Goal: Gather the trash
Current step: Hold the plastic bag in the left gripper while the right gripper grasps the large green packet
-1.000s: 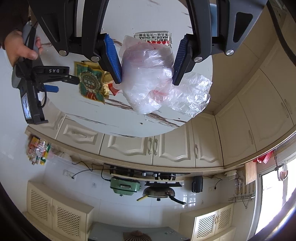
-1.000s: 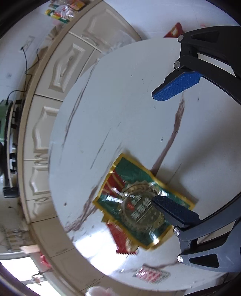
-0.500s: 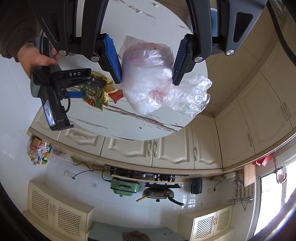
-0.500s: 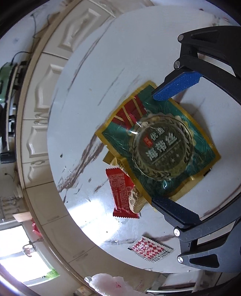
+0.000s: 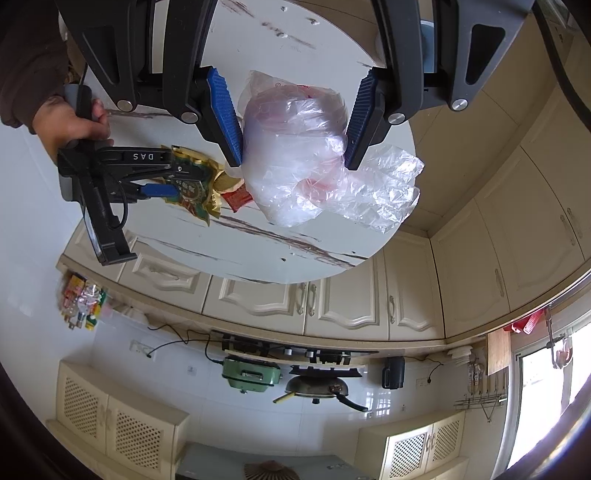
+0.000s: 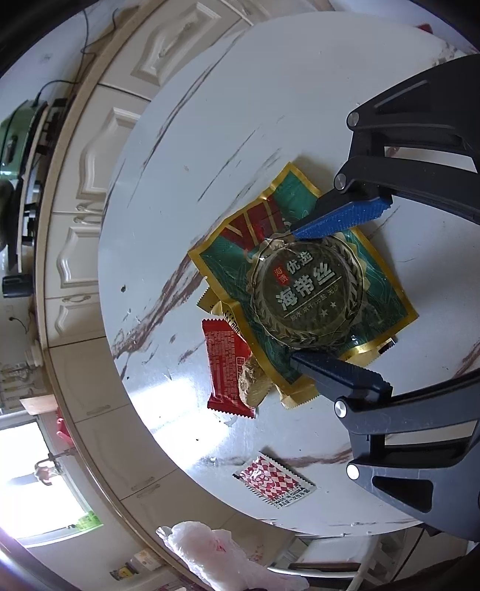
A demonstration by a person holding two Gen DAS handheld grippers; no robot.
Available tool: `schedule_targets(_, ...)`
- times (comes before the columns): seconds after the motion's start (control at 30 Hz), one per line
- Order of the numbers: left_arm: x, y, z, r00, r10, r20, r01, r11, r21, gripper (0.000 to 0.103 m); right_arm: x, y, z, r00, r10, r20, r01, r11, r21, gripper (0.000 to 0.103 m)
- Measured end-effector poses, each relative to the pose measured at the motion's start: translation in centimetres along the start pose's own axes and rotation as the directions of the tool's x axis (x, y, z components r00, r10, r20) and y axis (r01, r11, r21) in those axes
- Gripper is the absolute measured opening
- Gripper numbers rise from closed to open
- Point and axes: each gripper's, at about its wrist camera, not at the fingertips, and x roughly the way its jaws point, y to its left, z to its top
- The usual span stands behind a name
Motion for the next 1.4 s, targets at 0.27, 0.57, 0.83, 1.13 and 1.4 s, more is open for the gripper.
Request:
schedule_targets(0.27, -0.8, -0.3, 0.1, 1.0, -0.001, -0.011, 0.001, 1.0, 0.007, 0.051, -0.6, 0.7, -0.7, 0.999, -0.018, 0.027, 0.018, 1.0, -0.001, 0.056)
schedule_targets(0.57, -2.4, -0.7, -0.1, 1.0, -0.016, -0.004, 0.016, 1.0, 0.004, 0.051, -2.9, 0.8, -1.6, 1.0, -0.002, 0.03, 0.001, 1.0, 0.016, 0.001)
schedule_targets(0.83, -4.7, -0.8, -1.4, 1.0, -0.003, 0.002, 0.003, 1.0, 0.011, 0.051, -2.7, 3.1, -2.4, 0.999, 0.037, -0.008, -0.037, 0.999, -0.021, 0.033)
schedule_targets(1.13, -7.6, 0.8, -3.7, 1.0, 0.026, -0.005, -0.026, 0.999, -0.04, 0.051, -0.5, 7.0, -2.5, 1.0, 0.0, -0.004, 0.0, 0.994, -0.111, 0.09)
schedule_targets(1.4, -11.4, 1.8, -6.6, 0.998, 0.068, 0.001, -0.067, 0.993, -0.097, 0.051, -0.5, 12.7, -4.5, 0.997, 0.056, -0.051, -0.067, 0.965, -0.254, 0.092)
